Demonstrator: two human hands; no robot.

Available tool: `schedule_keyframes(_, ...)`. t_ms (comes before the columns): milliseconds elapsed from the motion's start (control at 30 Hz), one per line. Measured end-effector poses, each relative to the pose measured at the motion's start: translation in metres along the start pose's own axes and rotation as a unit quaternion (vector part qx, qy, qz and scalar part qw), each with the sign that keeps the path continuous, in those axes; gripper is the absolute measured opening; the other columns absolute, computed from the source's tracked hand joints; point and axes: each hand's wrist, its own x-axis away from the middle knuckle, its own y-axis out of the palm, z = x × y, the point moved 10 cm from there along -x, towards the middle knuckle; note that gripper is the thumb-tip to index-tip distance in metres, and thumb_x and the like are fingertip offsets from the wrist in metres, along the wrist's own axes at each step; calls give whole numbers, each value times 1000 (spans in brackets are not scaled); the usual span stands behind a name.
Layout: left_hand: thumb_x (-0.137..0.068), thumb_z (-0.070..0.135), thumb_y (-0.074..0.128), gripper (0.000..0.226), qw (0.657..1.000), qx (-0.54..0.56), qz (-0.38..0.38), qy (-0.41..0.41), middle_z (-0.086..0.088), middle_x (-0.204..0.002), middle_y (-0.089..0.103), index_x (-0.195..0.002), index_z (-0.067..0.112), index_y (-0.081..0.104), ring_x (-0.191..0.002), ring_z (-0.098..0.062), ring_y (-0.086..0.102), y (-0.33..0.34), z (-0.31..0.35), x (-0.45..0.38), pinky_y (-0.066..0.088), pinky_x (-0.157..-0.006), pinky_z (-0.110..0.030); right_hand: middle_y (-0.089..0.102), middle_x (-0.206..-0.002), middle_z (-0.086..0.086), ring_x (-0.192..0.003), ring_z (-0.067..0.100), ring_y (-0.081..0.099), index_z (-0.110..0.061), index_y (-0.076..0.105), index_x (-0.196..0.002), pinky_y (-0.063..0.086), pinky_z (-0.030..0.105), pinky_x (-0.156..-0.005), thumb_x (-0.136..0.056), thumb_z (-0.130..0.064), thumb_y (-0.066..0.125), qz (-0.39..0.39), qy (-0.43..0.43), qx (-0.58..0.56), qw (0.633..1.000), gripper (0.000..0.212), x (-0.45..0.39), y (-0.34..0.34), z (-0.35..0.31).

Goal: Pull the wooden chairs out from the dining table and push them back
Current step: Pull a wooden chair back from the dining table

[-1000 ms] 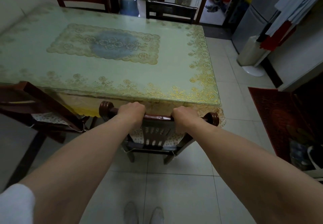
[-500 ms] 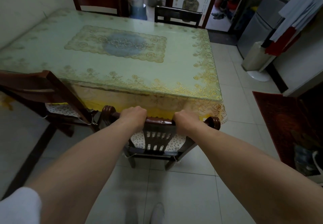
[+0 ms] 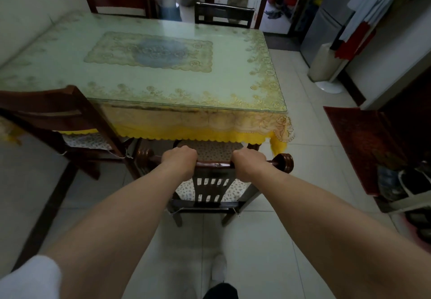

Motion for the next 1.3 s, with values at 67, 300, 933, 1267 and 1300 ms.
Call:
schedule_keyframes(67,-85,7,63,16,1000,-1,-1,2,1,-80,46,-94,20,60,-77,-24,53,8,2,13,48,-66,-38,46,-71,5,-56,23,45,-12,53,-84,43,35,-53,-80,6,58,6,-2,3,1000,19,14,5,-5)
schedule_keyframes(300,-85,6,63,18,1000,-1,10,-2,2,-79,48,-95,21,64,-76,-24,55,30,17,60,49,-66,-37,47,-69,5,-53,22,44,-12,58,-83,43,34,-52,-80,5,59,17,-16,17,1000,18,60,28,-14)
schedule_keyframes(933,-84,9,62,17,999,5,33,-15,3,-79,48,-83,26,57,-77,-22,55,98,55,194,47,-64,-34,41,-71,-2,-70,23,48,-21,50,-85,39,33,-55,-78,-3,58,35,-41,28,998,20,193,92,-42)
schedule_keyframes(1267,-84,10,63,16,999,-4,39,13,4,-74,47,-86,25,61,-73,-21,53,134,56,259,46,-61,-34,42,-70,-3,-58,15,40,-21,53,-84,34,31,-50,-78,-5,61,31,-8,9,999,19,258,129,-72)
schedule_keyframes(1300,-84,10,64,16,999,-2,39,17,4,-75,48,-88,25,62,-74,-21,54,138,56,266,46,-62,-34,43,-71,-3,-60,16,42,-21,54,-86,35,31,-51,-79,-5,61,32,-4,5,999,19,267,132,-75)
